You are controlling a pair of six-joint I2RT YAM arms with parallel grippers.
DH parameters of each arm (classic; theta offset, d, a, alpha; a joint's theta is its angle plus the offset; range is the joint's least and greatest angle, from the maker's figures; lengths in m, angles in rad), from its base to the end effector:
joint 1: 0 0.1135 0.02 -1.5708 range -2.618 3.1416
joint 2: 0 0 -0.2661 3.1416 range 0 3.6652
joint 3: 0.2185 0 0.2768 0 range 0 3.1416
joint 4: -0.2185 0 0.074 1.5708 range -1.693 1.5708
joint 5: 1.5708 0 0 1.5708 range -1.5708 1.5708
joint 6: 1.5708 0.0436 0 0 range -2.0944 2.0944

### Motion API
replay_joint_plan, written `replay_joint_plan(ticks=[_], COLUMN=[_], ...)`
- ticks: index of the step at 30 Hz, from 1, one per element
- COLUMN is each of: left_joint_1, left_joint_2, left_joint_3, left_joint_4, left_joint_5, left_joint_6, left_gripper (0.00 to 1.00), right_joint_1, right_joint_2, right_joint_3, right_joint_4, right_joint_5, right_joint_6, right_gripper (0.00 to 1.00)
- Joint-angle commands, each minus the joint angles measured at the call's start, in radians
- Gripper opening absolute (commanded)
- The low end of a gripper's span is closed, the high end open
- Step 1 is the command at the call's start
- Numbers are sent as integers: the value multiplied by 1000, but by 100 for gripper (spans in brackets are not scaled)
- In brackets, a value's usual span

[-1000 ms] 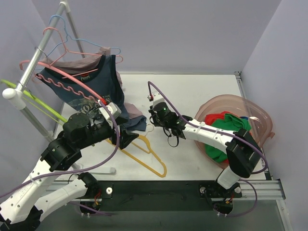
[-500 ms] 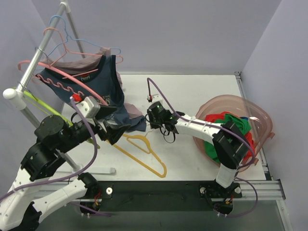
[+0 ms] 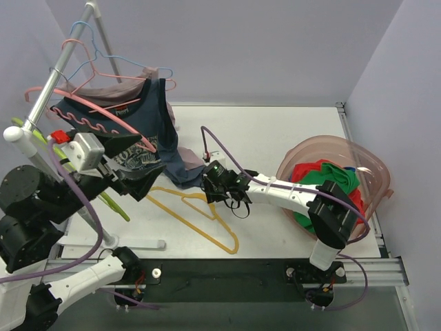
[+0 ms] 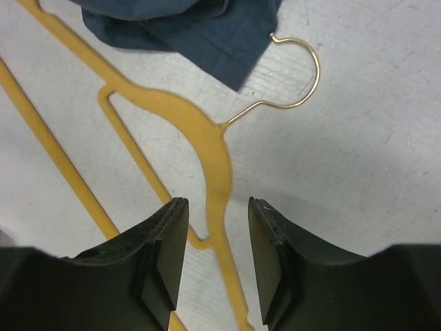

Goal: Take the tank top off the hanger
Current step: Pick up the hanger at the center of the board.

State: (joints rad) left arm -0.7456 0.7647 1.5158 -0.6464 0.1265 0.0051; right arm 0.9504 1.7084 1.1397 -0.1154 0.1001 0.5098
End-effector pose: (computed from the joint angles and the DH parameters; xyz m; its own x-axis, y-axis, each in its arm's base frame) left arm 0.0706 -0.0727 0.5382 0.0807 -0.0676 -0.9944 0.7648 0.6440 0.0183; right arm 0.2404 0.3290 0.2079 -0.6938 -0.1358 -0.7073 -0.4880 0.8108 0.3231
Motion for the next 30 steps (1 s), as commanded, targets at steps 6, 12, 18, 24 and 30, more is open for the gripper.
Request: replay_joint_plan(ticks=[6, 12, 18, 24, 30], left_joint_1=[-1, -3, -3, -1, -3], left_joint_2=[10, -8, -33, -28, -27], left_joint_3=[147, 146, 155, 165, 147], left_joint_4=[-55, -88, -105, -113, -102], left_joint_5=[-28, -21, -47, -48, -51], left_joint_6=[62, 75, 87, 98, 101], left_gripper=[97, 97, 97, 97, 97], right_joint_1=[65, 65, 77, 93, 94], right_joint_2=[94, 138, 160, 177, 214], right_joint_3=[118, 114, 94, 83, 94], right_joint_4=[-151, -173, -144, -147, -164], right_joint_5=[127, 138, 95, 82, 64], right_joint_6=[30, 24, 27, 24, 22], right_gripper=[40, 40, 40, 39, 38])
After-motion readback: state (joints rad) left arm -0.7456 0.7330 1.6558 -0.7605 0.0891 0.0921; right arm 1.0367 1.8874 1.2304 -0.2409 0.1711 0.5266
